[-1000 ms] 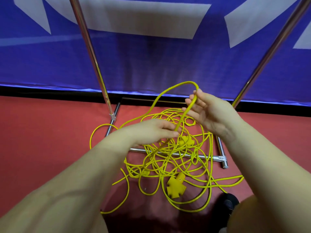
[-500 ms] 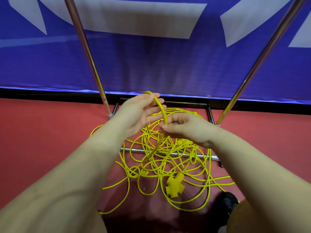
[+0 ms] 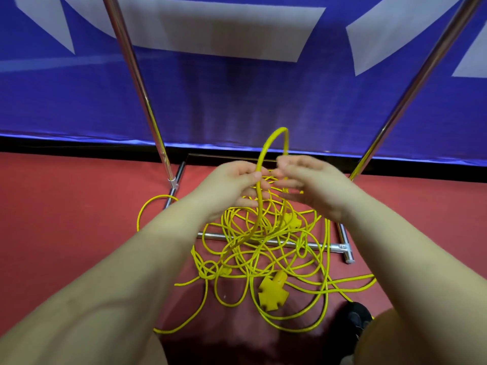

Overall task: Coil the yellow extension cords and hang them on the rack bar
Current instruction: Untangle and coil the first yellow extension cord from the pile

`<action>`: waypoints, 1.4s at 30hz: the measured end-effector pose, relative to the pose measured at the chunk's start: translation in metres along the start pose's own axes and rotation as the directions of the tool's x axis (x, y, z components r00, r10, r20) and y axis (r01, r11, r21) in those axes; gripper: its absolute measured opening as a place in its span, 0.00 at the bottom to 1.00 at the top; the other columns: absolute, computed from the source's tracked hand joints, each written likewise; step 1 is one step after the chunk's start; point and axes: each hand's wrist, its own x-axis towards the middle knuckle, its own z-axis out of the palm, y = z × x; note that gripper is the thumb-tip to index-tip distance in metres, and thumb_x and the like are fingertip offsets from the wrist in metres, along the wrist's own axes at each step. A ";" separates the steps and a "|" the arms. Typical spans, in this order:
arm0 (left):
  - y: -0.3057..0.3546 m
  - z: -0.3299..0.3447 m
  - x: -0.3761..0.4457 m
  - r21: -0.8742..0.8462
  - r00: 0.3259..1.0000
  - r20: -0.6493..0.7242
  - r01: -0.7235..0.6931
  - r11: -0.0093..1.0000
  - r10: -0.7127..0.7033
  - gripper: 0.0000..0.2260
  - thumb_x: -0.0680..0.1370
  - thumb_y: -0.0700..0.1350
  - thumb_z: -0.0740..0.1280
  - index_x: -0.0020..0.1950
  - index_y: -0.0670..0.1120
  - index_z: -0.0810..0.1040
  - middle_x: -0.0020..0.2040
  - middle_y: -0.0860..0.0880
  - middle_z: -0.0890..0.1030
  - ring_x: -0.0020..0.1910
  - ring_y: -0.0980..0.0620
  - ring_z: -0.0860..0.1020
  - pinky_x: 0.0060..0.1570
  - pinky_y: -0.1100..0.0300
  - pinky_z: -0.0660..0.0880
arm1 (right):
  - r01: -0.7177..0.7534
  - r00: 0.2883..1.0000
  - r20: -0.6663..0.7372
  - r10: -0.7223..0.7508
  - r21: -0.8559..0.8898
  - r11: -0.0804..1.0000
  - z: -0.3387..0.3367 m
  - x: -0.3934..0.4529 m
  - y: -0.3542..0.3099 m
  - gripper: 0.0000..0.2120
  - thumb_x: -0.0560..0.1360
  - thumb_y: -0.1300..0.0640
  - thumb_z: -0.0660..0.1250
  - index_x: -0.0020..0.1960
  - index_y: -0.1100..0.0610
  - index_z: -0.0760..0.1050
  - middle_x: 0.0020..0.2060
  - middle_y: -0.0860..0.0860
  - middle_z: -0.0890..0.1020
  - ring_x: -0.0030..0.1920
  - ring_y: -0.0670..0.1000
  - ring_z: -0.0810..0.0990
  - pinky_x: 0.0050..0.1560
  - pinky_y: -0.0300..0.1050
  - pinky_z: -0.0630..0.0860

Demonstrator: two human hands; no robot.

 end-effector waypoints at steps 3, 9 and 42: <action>0.009 -0.004 -0.001 -0.291 0.997 -0.077 -0.050 0.955 0.029 0.07 0.80 0.39 0.58 0.49 0.46 0.75 0.36 0.52 0.83 0.37 0.54 0.83 0.40 0.57 0.80 | 0.001 0.975 0.206 0.078 -0.358 0.934 0.012 -0.003 0.017 0.07 0.73 0.57 0.69 0.51 0.54 0.76 0.44 0.52 0.81 0.44 0.48 0.78 0.50 0.44 0.72; 0.014 -0.012 0.001 -0.436 0.993 -0.115 -0.081 0.896 0.034 0.09 0.81 0.41 0.56 0.54 0.45 0.75 0.45 0.47 0.83 0.45 0.49 0.83 0.45 0.55 0.81 | 0.104 0.985 0.163 -0.062 -0.260 0.960 0.016 -0.003 0.008 0.05 0.75 0.64 0.66 0.41 0.57 0.75 0.32 0.49 0.81 0.30 0.43 0.78 0.37 0.38 0.77; -0.017 0.000 0.002 0.325 0.991 0.068 0.087 0.942 -0.115 0.10 0.82 0.42 0.55 0.47 0.45 0.74 0.42 0.48 0.80 0.36 0.60 0.79 0.35 0.72 0.73 | 0.083 0.989 -0.134 -0.065 0.127 0.988 -0.010 -0.004 -0.016 0.08 0.78 0.49 0.60 0.50 0.52 0.74 0.40 0.49 0.85 0.35 0.45 0.83 0.37 0.38 0.80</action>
